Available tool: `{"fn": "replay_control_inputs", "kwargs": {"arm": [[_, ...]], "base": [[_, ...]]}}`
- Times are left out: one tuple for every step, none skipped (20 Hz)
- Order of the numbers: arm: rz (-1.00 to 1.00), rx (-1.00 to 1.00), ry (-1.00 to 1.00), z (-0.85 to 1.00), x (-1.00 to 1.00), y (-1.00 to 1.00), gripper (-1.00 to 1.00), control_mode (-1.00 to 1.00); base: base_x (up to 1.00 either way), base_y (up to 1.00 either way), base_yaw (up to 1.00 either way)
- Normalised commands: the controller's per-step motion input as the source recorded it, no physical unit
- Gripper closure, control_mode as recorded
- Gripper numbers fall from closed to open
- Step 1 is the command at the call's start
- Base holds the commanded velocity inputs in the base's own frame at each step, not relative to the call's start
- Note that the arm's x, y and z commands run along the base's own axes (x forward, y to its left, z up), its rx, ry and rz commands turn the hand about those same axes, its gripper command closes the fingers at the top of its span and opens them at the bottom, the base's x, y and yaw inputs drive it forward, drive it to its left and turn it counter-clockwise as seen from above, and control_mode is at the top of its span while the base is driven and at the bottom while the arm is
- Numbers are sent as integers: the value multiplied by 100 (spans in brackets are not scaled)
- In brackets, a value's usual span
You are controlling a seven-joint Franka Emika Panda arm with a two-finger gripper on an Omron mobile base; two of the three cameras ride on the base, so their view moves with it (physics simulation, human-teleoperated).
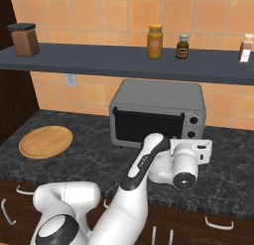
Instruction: Pick up the kebab skewer and baguette bread, and place them inside the toaster oven. Close the toaster oven door and start by setting the timer.
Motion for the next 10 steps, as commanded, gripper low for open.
{"fn": "replay_control_inputs", "kwargs": {"arm": [[0, -6, 3, -14, 13, -2, -100, -100], [0, -6, 1, -17, 2, -5, -100, -100], [0, -3, 1, -7, 15, -5, -100, -100], [0, -1, 1, 0, 19, 0, -100, -100], [0, 0, 0, 0, 18, 0, -100, -100], [0, 0, 1, 0, 32, 0, -100, -100], [0, 0, 0, 0, 34, 0, -100, -100], [0, 0, 0, 0, 24, 0, -100, -100], [0, 0, 0, -1, 16, 0, -100, -100], [0, 0, 0, -6, 10, 0, -100, -100]], "base": [[0, 0, 0], [0, 0, 0], [0, 0, 0], [0, 0, 0], [0, 0, 0], [0, 0, 0], [0, 0, 0], [0, 0, 0], [0, 0, 0], [0, 0, 0]]}}
